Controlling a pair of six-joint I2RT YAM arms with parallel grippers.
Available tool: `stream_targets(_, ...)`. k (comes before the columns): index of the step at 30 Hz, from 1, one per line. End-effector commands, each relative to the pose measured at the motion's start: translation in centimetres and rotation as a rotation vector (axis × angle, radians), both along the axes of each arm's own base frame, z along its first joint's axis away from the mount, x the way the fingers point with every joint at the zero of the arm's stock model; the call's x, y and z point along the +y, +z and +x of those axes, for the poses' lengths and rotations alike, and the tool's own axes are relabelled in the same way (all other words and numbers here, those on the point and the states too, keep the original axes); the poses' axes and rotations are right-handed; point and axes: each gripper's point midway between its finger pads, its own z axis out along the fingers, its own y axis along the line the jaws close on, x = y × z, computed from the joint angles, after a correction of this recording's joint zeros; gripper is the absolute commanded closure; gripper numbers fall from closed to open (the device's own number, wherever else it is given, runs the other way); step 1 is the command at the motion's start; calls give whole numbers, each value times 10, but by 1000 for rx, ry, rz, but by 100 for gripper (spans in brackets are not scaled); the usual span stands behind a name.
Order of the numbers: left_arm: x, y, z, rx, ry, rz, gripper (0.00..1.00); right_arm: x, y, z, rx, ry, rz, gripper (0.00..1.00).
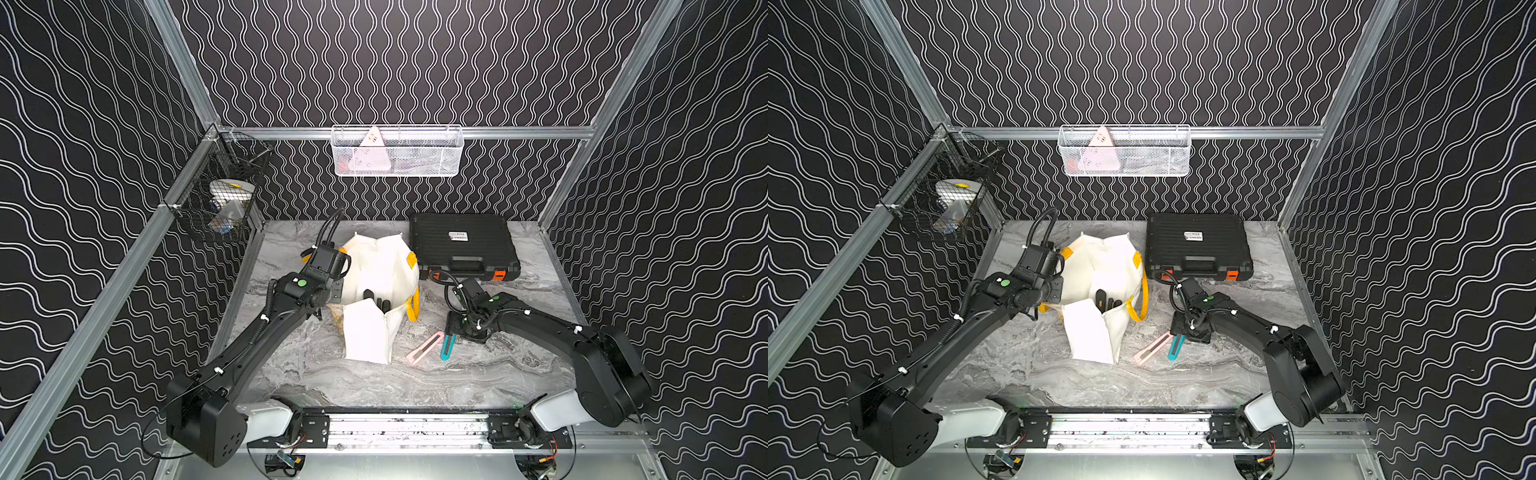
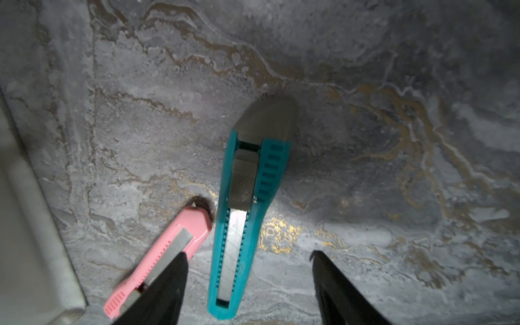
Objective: Place the art knife into the pouch
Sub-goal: Pick up the utility knife at the center of the board.
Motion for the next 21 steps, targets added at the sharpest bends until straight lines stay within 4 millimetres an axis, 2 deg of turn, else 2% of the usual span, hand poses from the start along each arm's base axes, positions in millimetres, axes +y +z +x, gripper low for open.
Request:
stream_targets(1,-1,2,4,-17,-9,4,100,-5,-1,5,2,3,-49,35)
stream_targets(13,-3,4,3,-21,-14,-4,100,-6,-11,16,11,-12,-100,39)
stream_targets(21,-4,4,3,-19,-21,-5,100,3,-21,17,22,4,-111,42)
